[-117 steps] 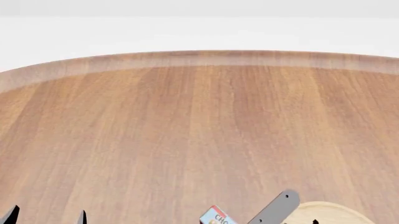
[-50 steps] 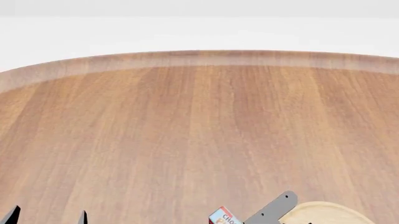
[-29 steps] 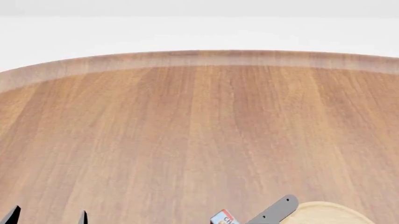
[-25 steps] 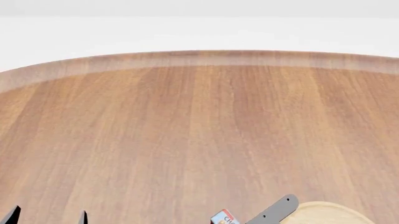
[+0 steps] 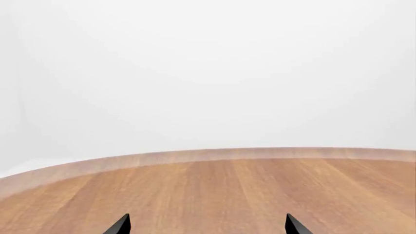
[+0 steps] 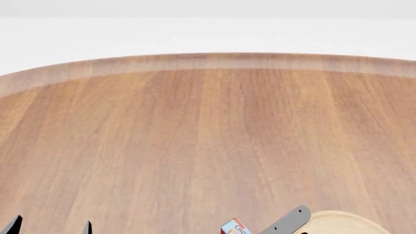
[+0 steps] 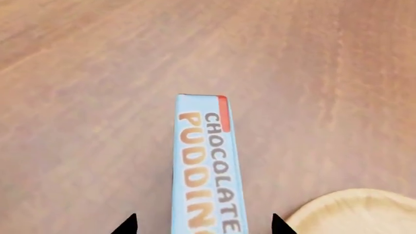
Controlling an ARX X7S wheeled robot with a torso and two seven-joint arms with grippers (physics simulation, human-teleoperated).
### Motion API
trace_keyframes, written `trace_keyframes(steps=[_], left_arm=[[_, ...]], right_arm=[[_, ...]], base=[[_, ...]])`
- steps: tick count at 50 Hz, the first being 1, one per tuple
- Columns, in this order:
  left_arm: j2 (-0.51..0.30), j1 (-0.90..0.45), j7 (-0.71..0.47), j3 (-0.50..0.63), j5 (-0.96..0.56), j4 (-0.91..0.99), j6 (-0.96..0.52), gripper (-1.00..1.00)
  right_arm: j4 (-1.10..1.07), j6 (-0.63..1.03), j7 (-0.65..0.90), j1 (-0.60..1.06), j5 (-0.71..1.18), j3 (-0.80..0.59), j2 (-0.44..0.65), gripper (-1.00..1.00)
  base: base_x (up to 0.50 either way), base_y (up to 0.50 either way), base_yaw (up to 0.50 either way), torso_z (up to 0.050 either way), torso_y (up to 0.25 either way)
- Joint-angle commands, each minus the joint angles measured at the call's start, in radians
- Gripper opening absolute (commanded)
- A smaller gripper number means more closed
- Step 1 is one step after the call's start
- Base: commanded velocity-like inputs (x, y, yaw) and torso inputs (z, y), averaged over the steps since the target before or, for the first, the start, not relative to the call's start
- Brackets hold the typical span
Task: Put the chocolate pudding to the left of the plate.
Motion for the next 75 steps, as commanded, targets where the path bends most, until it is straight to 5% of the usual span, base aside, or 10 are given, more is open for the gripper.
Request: trace_keyframes(steps=[1,35,51,67,75], left_arm=[[-0.002,-0.001,-0.002,0.002,-0.002,0.000,0.000,1.00],[-0.008,-0.002,-0.008,0.012,0.000,-0.001,0.004,1.00],[-0.009,-0.005,-0.011,0.017,0.001,-0.002,0.004,1.00],[-0.016,0.000,-0.020,0.017,0.002,0.014,0.000,1.00],[-0.035,0.019,-0.038,0.005,0.012,0.062,-0.004,1.00]], right_arm=[[0.001,-0.004,-0.011,-0.018,-0.022,-0.013,0.001,1.00],[-0.079,0.021,0.015,-0.040,0.004,0.010,0.038,1.00],[-0.316,0.110,0.069,-0.084,0.069,0.056,0.116,1.00],[-0.895,0.241,0.362,-0.266,0.297,0.317,0.273,1.00],[-1.151,0.236,0.617,-0.393,0.146,0.365,0.332,1.00]], base=[[0.00,0.00,0.00,0.000,0.000],[0.00,0.00,0.00,0.000,0.000],[0.00,0.00,0.00,0.000,0.000],[0.00,0.00,0.00,0.000,0.000],[0.00,0.00,0.00,0.000,0.000]])
